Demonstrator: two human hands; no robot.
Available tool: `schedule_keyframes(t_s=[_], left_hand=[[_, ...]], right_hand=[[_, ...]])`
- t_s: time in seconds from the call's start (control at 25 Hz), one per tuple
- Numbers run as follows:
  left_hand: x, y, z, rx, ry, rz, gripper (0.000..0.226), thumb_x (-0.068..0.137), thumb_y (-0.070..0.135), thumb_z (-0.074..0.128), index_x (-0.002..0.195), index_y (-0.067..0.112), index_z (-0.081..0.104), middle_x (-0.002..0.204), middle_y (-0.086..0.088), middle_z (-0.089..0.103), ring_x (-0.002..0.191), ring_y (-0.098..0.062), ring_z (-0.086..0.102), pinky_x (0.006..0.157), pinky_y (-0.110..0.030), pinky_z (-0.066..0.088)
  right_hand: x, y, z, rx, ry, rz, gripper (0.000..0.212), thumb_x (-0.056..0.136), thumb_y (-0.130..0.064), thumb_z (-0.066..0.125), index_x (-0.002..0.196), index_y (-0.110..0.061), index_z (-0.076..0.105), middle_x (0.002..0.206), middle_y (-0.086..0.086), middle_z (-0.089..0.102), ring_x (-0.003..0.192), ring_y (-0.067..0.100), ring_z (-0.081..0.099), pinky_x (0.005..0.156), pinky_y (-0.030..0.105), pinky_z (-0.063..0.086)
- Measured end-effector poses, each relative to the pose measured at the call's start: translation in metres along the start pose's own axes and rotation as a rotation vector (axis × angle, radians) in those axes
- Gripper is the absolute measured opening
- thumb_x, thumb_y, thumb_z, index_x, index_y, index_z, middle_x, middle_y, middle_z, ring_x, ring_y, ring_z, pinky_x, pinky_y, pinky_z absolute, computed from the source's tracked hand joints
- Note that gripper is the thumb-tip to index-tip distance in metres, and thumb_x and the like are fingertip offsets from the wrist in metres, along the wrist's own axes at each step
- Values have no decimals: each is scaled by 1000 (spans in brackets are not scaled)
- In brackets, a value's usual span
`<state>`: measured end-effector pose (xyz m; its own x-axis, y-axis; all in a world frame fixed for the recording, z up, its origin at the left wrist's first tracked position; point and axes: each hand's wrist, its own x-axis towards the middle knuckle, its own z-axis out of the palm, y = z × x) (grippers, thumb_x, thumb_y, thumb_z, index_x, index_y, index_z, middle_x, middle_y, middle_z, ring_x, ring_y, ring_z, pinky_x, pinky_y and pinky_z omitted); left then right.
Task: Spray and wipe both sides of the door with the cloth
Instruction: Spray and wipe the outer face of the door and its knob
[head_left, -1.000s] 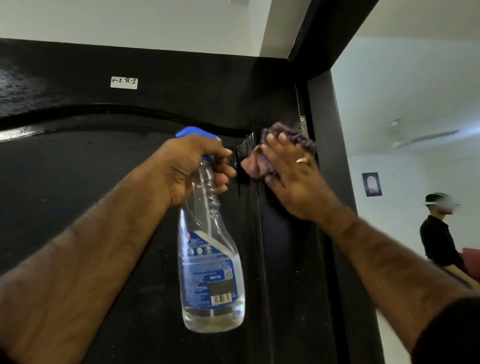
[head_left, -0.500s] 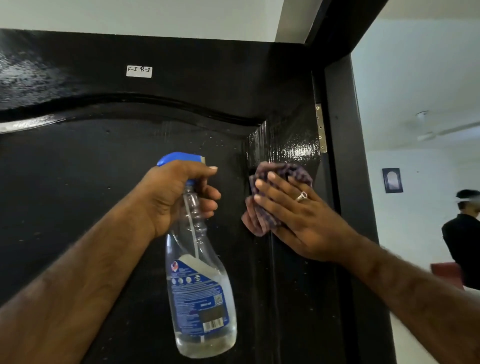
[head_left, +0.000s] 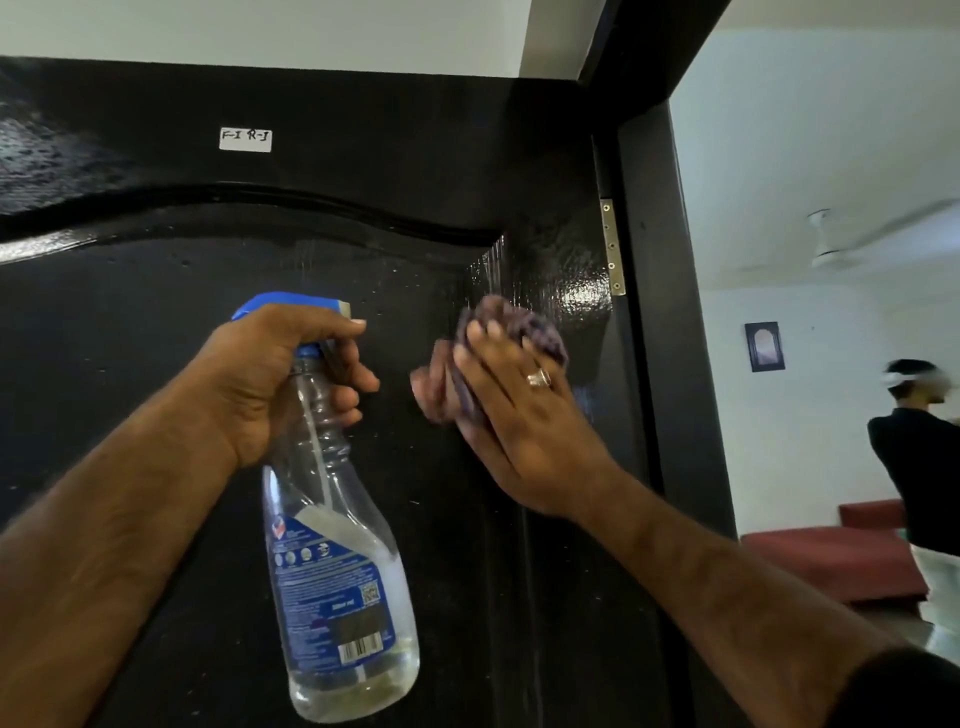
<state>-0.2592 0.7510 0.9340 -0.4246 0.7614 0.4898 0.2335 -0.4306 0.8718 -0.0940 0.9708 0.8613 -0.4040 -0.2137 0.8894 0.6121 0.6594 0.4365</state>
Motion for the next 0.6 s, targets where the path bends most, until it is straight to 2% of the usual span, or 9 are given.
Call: schedule_keyframes(t_s=[0.08, 0.12, 0.16, 0.28, 0.32, 0.36, 0.44, 0.6], left_hand=[[-1, 2, -6, -1, -6, -4, 16, 88, 24, 74, 81, 11, 69, 76, -14, 73, 50, -17, 62, 52, -31, 59], [0, 3, -7, 1, -9, -5, 14, 87, 23, 74, 82, 11, 69, 78, -14, 74, 50, -17, 62, 52, -32, 60], [2, 4, -7, 5, -15, -7, 13, 87, 23, 75, 83, 11, 69, 79, -14, 74, 50, -17, 62, 53, -32, 60], [9, 4, -1, -2, -13, 2, 13, 87, 22, 74, 84, 11, 69, 78, -13, 74, 50, -16, 62, 54, -32, 60], [11, 3, 2, -5, -11, 3, 13, 87, 22, 74, 84, 11, 69, 78, -13, 74, 51, -16, 62, 53, -31, 60], [13, 1, 6, -6, -15, 1, 13, 88, 22, 74, 84, 11, 69, 77, -12, 74, 51, -16, 62, 53, -31, 60], [14, -2, 10, -13, -29, -6, 12, 88, 22, 73, 84, 11, 69, 78, -12, 74, 51, -16, 63, 54, -31, 60], [10, -5, 7, -39, -10, -27, 12, 87, 20, 75, 83, 11, 69, 79, -13, 74, 52, -17, 63, 56, -32, 60]], right_hand=[[-31, 24, -11, -51, -60, -176, 66, 111, -42, 51, 167, -12, 34, 178, 7, 22, 167, 24, 13, 131, 57, 21], [-27, 41, -12, -82, -34, -169, 65, 111, -42, 51, 167, -13, 36, 177, 6, 24, 166, 24, 15, 130, 58, 23], [-13, 56, -12, -94, 15, -76, 64, 111, -42, 50, 166, -13, 37, 177, 7, 26, 166, 26, 17, 129, 60, 24], [61, 75, -14, -63, 148, 418, 72, 109, -51, 37, 169, -12, 28, 179, 11, 19, 167, 29, 10, 132, 59, 15], [78, 70, -12, -56, 147, 517, 74, 109, -53, 34, 170, -13, 24, 179, 11, 14, 167, 29, 6, 134, 57, 10], [84, 59, -8, -49, 132, 533, 74, 109, -53, 33, 171, -13, 21, 180, 11, 11, 167, 28, 3, 134, 55, 7], [60, 31, -1, -32, 72, 357, 70, 111, -48, 39, 171, -16, 23, 180, 8, 12, 167, 25, 1, 134, 55, 6], [-36, -11, -5, -2, -73, 33, 64, 112, -44, 48, 168, -17, 33, 179, 4, 20, 167, 21, 5, 133, 56, 15]])
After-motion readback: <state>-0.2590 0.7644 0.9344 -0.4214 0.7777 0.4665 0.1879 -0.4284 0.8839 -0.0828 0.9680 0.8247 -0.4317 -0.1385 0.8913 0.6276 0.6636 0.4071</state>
